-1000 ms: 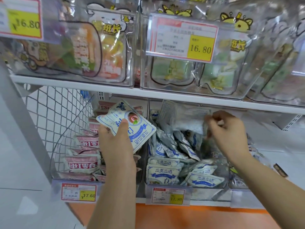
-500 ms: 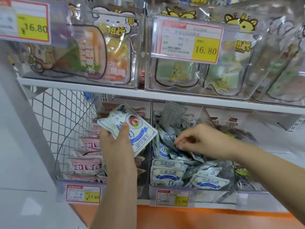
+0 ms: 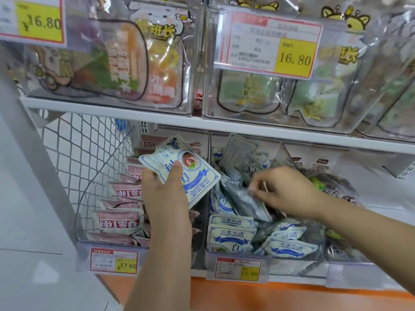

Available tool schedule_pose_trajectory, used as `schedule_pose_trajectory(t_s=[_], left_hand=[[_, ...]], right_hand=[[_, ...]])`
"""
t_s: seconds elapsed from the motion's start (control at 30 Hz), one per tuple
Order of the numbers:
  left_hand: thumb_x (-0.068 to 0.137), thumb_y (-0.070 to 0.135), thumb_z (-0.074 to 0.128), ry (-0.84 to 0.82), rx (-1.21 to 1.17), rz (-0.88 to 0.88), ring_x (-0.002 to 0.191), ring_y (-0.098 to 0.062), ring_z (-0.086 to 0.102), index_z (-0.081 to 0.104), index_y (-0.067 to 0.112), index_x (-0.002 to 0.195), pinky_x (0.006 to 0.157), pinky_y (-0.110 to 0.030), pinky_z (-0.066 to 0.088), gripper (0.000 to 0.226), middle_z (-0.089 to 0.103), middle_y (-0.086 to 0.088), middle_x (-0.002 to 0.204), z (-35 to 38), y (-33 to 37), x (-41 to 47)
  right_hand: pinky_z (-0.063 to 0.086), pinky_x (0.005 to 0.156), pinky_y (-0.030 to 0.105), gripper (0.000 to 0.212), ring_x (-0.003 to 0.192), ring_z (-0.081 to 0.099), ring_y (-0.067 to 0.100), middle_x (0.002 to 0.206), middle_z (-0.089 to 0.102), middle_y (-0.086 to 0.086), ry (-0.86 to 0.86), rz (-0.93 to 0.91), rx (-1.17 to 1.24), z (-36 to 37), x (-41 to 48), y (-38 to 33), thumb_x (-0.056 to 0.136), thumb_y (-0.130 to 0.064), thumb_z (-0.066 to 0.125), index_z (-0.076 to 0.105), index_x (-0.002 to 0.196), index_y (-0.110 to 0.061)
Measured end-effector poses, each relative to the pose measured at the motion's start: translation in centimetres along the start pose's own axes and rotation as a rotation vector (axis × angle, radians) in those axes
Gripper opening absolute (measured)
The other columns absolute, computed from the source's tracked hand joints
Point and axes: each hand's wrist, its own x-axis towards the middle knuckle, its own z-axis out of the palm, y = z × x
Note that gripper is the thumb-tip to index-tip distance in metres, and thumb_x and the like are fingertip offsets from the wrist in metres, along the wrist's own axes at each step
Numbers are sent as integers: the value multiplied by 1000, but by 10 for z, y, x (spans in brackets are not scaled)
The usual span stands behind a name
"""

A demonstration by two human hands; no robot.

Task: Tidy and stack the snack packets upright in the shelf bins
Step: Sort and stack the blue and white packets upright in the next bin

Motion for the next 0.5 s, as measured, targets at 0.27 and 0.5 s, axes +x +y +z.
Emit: schedule_pose_trajectory(t_s=[0.27, 0.5], left_hand=[[89, 17, 62, -12, 4, 24, 96, -26, 68, 57, 22, 111, 86, -53, 52, 24, 69, -3, 109, 4, -2, -7], [92, 15, 59, -29, 1, 19, 75, -13, 71, 54, 18, 121, 66, -36, 56, 29, 70, -1, 104, 3, -1, -10]], right_hand=[[53, 56, 37, 7, 60, 65, 19, 67, 68, 7, 774, 109, 321, -5, -25, 8, 86, -8, 64, 68, 80, -9], [53, 76, 36, 20, 86, 63, 23, 100, 66, 1, 97, 134, -93, -4, 10, 35, 87, -10, 56, 68, 101, -15]])
